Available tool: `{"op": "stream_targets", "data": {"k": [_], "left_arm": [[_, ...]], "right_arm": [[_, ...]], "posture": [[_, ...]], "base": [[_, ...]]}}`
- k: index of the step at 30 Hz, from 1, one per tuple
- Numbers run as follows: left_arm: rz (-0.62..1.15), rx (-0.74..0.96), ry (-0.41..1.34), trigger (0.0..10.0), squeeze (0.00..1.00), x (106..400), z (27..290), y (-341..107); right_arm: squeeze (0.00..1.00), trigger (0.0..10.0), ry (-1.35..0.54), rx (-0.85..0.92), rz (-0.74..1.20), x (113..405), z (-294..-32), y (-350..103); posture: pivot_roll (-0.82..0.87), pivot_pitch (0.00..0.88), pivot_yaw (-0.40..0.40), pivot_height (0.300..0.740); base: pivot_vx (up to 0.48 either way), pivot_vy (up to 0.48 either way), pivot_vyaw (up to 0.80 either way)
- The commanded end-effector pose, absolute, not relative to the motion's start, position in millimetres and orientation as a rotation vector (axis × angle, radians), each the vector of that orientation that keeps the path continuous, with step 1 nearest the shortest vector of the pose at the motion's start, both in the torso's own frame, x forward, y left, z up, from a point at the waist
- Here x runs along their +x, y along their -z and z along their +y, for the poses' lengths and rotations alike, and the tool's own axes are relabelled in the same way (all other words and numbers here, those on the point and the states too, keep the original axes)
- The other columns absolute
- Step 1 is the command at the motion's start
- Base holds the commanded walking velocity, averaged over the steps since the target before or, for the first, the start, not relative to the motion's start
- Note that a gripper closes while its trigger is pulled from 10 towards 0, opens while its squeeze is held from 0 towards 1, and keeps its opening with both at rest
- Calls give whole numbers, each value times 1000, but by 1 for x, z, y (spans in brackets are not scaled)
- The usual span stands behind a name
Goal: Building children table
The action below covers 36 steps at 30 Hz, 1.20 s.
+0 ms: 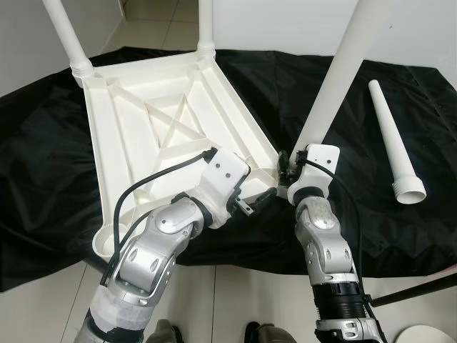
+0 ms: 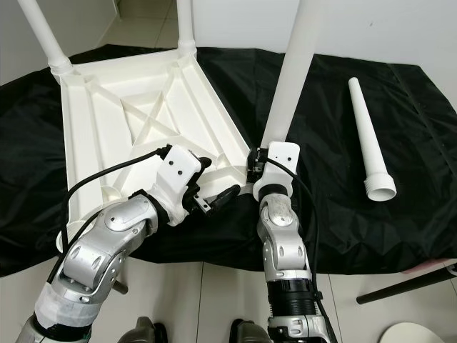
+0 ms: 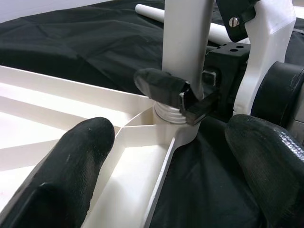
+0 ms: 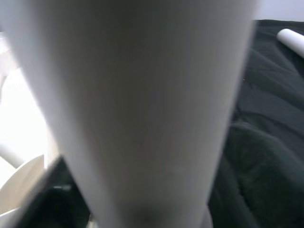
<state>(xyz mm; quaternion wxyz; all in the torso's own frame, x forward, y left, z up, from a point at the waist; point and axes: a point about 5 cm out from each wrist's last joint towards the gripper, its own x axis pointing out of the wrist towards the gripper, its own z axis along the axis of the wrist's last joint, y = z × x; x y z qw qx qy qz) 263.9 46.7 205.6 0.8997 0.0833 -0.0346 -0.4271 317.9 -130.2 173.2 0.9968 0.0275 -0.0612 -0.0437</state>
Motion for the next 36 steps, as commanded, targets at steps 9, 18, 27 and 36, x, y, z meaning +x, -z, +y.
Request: {"op": "stream_targets", "data": {"k": [9,18,27,36], "left_arm": [[-79,165,844,10000,0,266,49,-206],[-62,188,868,10000,0,262,48,-200],[-74,192,880,10000,0,260,45,-202],[-76,191,884,10000,0,258,43,-202]], "right_arm": [[0,10000,-97,42,-153,320,-128,-178],[0,10000,-379,-83,-193,328,-139,-186],[0,10000,-551,-188,-157,336,-152,-179],[0,0,-596,-206,-130,340,-164,-175]], "posture": [[-62,128,-15,740],[-61,128,-9,740],[-54,116,-15,740],[-52,124,-14,740]], "base": [[0,0,0],[0,0,0],[0,0,0],[0,0,0]]}}
